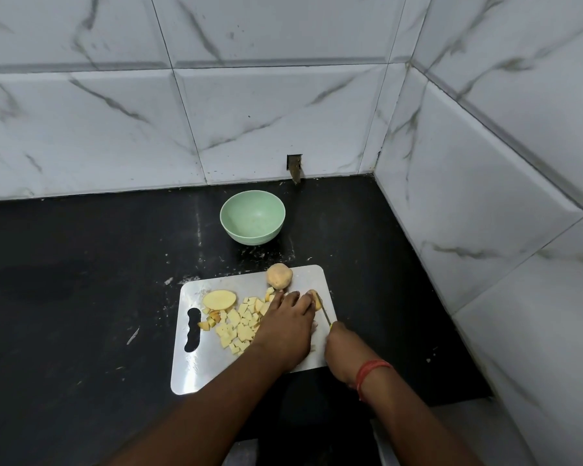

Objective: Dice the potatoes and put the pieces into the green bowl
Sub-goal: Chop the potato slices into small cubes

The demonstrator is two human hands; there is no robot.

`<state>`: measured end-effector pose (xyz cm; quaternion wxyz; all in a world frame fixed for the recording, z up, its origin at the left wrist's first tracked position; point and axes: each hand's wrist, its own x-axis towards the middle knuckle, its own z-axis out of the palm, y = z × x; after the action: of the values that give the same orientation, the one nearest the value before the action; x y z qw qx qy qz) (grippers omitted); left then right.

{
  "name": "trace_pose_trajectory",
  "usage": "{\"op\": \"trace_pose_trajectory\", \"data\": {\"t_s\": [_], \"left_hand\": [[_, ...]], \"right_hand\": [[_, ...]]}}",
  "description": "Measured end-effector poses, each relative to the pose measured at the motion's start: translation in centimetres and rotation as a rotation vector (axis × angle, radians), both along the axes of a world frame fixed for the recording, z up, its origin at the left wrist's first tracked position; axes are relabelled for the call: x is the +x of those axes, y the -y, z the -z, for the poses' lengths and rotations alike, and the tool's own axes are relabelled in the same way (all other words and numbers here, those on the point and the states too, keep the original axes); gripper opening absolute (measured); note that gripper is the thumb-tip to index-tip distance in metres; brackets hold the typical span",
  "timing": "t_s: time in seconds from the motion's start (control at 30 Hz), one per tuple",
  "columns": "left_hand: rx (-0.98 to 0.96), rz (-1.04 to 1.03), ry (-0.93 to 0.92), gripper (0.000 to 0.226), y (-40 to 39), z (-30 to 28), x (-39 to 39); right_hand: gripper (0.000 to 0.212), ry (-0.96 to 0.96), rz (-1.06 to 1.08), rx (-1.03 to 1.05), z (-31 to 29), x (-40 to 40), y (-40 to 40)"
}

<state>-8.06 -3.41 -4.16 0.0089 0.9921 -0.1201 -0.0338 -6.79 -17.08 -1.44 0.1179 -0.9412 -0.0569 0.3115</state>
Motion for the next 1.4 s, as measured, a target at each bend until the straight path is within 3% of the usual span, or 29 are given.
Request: {"op": "trace_pose_trajectory", "data": {"t_s": [0.23,0.43,0.67,0.93,1.23,1.4], "left_hand": [[0.015,-0.010,-0.031,0.055,0.2,-0.1,-0.1],[0.014,-0.023,-0.041,0.056,-0.1,0.4,-0.5],[-0.004,-0.014,-0.084,0.057,-0.4,-0.1,-0.9],[-0.029,-0.015,-0.107,0.056,-0.5,-0.1,-0.9],[-0.054,-0.016,-0.094,0.055,-0.7,0.2,-0.7],[-0.049,-0.022,-0.089,0.055,-0.6,0.4,-0.7]], "right_hand": [[0.037,-0.057,0.050,-0.031,-0.4,-2.6,1.7],[0.020,0.031,0.096,0.084,-1.6,-2.8,2.8],[0.039,0.033,0.037,0.002,-2.1,0.0,0.3],[0.032,0.051,-0.021,0.064,-1.6,0.4,-0.3],[0.039,0.030,0.023,-0.041,-0.7,1.1,-1.2],[0.031,0.051,0.080,0.001,-0.2,1.5,-1.2]]}}
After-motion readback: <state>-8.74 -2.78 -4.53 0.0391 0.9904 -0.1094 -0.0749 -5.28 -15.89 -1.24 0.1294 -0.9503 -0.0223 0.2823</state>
